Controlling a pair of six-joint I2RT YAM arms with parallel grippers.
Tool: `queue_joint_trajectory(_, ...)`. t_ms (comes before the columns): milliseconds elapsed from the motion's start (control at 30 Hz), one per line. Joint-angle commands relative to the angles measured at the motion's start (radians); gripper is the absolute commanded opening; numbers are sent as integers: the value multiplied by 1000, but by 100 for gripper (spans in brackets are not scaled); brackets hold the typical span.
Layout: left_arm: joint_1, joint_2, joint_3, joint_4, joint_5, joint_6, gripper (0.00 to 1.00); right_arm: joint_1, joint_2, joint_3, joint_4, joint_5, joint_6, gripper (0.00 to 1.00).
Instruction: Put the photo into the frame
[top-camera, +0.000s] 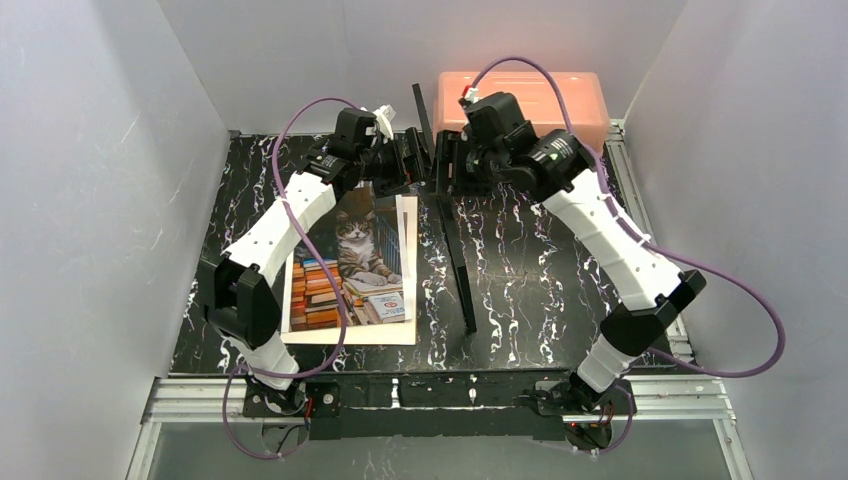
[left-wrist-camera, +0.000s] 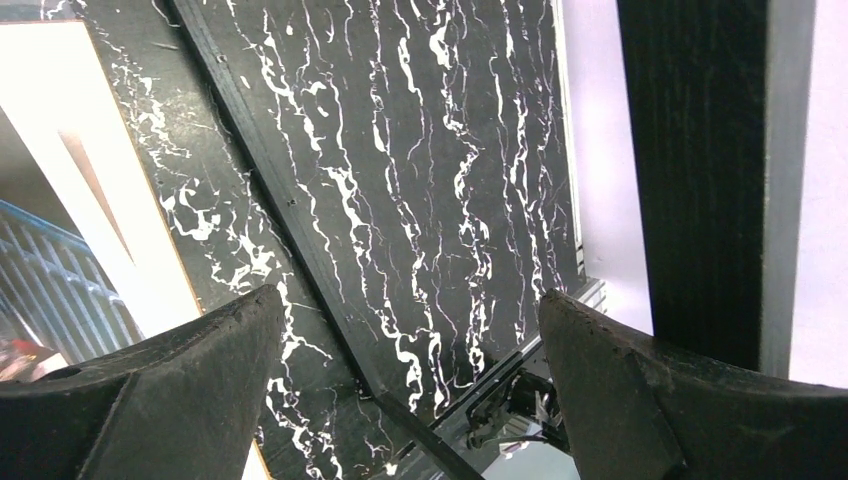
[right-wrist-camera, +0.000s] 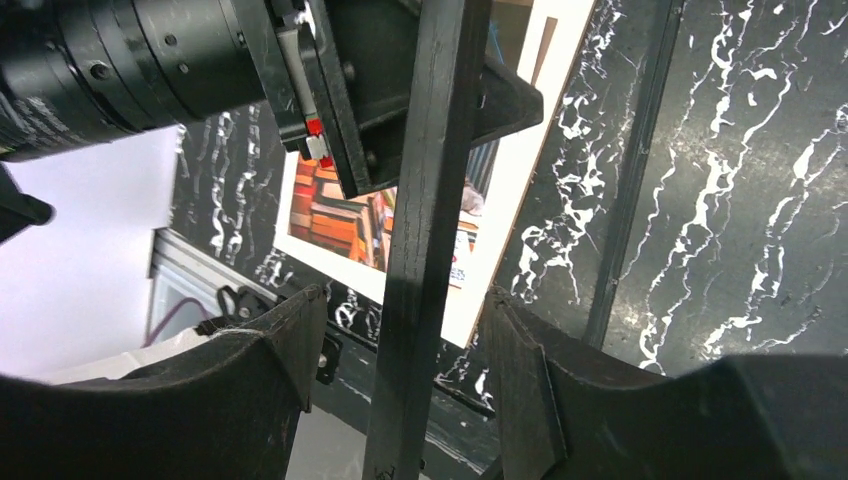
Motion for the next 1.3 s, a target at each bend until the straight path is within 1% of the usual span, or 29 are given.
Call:
queue_joint_trajectory(0,-7,7,45,-44,-34,27,98,36,44,86,-102,101,-58,66)
queue_joint_trajectory(67,-7,12,51,-46,-37,30,98,48,51,90,-112,129,-67,66)
queue_joint_trajectory(133,-7,14,57,-52,-40,34,98,56,63,95,-129,158,-76,63)
queue_joint_trajectory(167,-7,15,60,-52,-41,37,98,60,70,102,-140,173,-81,58)
queue_joint_trajectory(267,-7,17,70,-61,-45,41,98,70,102,144,-177,227,-94,39)
queue_joint_trajectory(333,-8,11,75,-72,-49,49,98,79,123,194,-205,269,-98,29)
queue_joint_trajectory(433,-1,-17,70,-103,-67,70,98,88,123,230,-211,298,-93,18)
queue_joint_trajectory(500,13,-50,51,-119,-79,83,98,90,95,207,-174,271,-70,10)
queue_joint_trajectory(533,26,-70,38,-126,-82,89,98,90,75,186,-150,248,-50,7)
queue_joint_trajectory(600,58,-110,7,-140,-90,96,98,90,28,134,-83,198,0,6)
queue_joint_trajectory(667,127,-171,-35,-159,-73,102,98,90,-43,59,-4,162,82,2)
queue_joint_trajectory(800,188,-243,-79,-195,-82,162,98,90,-131,-42,44,162,151,1)
queue_joint_trajectory(900,204,-267,-104,-236,-92,202,98,89,-214,-165,80,182,174,1)
queue_joint_trajectory(1033,210,-297,-155,-240,-94,223,98,90,-317,-358,92,208,202,1)
queue_joint_trajectory(1267,211,-314,-179,-248,-96,279,98,90,-610,-717,152,330,285,2)
